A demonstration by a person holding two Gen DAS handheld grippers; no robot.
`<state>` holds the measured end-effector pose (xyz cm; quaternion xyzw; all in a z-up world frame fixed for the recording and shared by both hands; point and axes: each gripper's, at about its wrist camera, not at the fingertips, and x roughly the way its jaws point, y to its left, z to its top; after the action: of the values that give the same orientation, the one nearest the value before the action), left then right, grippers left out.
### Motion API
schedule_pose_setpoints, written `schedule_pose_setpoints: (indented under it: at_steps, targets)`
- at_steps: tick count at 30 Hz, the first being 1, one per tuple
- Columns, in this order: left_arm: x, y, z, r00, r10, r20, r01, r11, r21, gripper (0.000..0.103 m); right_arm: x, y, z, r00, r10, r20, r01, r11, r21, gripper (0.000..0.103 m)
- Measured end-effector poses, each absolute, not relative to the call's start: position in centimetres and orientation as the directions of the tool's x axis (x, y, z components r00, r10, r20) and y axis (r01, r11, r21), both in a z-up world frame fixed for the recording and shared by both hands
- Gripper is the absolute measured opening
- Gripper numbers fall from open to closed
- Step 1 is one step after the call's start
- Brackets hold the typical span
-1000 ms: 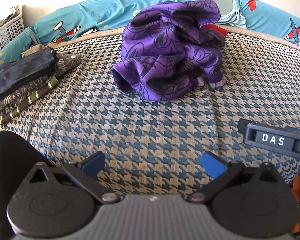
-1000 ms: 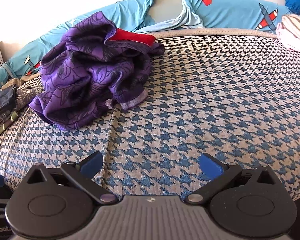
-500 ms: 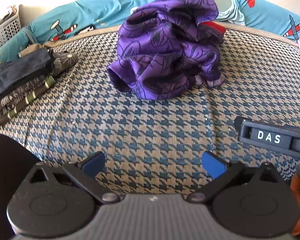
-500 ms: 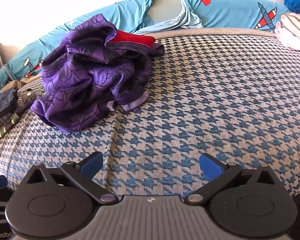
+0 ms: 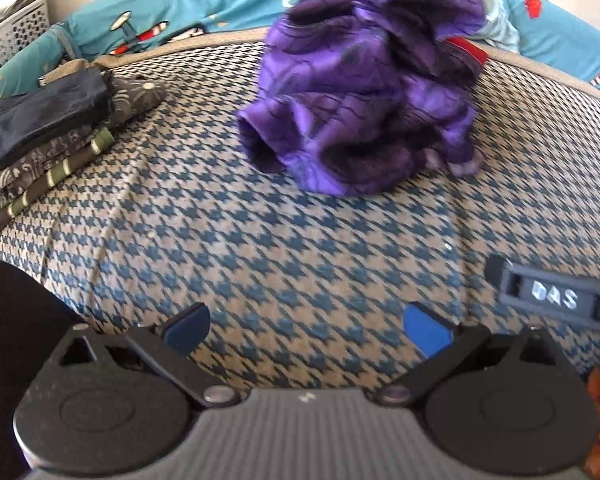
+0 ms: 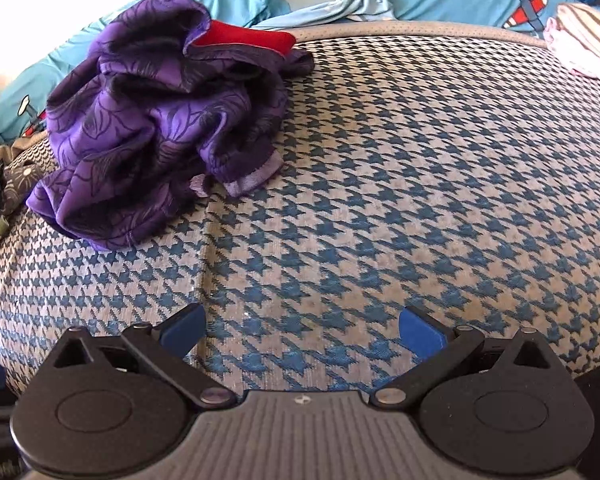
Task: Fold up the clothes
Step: 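Reach both tools into the purple garment and close the right gripper on it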
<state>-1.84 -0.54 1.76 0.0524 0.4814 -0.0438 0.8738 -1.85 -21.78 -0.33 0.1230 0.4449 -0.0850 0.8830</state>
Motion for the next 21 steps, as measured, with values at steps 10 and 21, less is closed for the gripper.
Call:
schedule_pose_setpoints:
  at_steps: [10,21]
  targets:
    - [1.5,2.4,2.1,0.570,-0.019,-0.822,0.059,0.998,0.017,0.103,0.3,-20.4,1.9,0.676,0.077,-0.733,0.086,0.980,0.182,0.103]
    - [6.0,2.5,2.8,0.611,-0.057,-0.790,0.086,0.996,-0.004,0.103,5.5,-20.3,5.4,0.808,0.144,-0.572,-0.064,0.985,0.158,0.103]
